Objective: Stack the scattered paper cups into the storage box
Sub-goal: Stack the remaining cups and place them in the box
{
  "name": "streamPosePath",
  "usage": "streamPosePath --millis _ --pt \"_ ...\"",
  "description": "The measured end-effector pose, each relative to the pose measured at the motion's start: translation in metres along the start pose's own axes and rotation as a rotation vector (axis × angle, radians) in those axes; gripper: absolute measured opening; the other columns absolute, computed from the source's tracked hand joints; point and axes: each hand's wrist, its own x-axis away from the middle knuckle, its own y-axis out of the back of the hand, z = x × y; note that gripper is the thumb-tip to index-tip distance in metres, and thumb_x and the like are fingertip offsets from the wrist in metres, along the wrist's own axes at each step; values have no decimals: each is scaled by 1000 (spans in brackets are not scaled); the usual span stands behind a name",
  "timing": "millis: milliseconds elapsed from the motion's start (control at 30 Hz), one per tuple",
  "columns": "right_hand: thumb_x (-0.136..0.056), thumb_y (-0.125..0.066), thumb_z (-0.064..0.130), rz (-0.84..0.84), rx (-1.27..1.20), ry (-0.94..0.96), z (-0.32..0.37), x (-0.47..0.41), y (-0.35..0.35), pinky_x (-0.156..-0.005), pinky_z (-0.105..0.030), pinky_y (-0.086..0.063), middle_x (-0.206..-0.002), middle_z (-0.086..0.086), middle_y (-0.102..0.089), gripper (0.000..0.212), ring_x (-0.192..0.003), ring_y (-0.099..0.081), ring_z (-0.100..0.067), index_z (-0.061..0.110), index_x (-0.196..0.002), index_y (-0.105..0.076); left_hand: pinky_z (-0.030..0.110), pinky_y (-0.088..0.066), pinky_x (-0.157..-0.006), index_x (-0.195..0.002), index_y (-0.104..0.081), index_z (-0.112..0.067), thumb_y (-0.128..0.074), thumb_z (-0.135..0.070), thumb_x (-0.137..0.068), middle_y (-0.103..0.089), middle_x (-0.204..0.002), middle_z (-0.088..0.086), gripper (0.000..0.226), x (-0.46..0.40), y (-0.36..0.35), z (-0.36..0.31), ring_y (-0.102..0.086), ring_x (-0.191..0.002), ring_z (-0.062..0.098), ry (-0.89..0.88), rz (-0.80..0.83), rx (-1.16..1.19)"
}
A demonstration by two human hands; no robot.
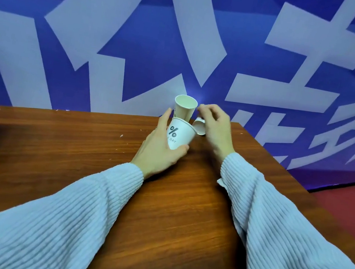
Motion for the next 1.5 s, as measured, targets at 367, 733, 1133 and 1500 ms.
streamPosePath --millis 367,733,1133,1500 --pt "-88 -76 30 3 184 -412 -56 -69 27 -106 -36 -45 -140 -9 -61 61 -129 -57 -25 12 -142 -55 53 -54 -97 -153 -4 -55 -67 -59 -71 -56 -142 -1 104 -5 0 4 -63 -115 30 17 -50 91" --pt "-96 -55 28 -176 303 291 7 -60 13 -64 -24 -39 -81 14 -61 11 -74 -51 -8 26 -86 -60 50 -46 -108 -159 -6 -42 -69 -49 -79 -43 -153 -2 102 -5 2 4 -53 -127 23 49 -198 142" --pt "-104 -44 36 434 1157 363 0 -50 -32 -89 -47 -42 -113 -15 -63 23 -110 -51 -38 14 -105 -52 40 -42 -108 -160 -12 -34 -72 -37 -86 -40 -156 0 96 -3 4 2 -47 -132 21 61 -249 141" --pt "-97 -56 27 308 1037 305 54 -2 -16 -77 -44 -46 -95 -10 -64 11 -90 -58 -38 20 -105 -53 52 -55 -93 -140 -27 -34 -73 -37 -62 -53 -121 3 91 26 48 -27 -57 -112 31 172 -309 151"
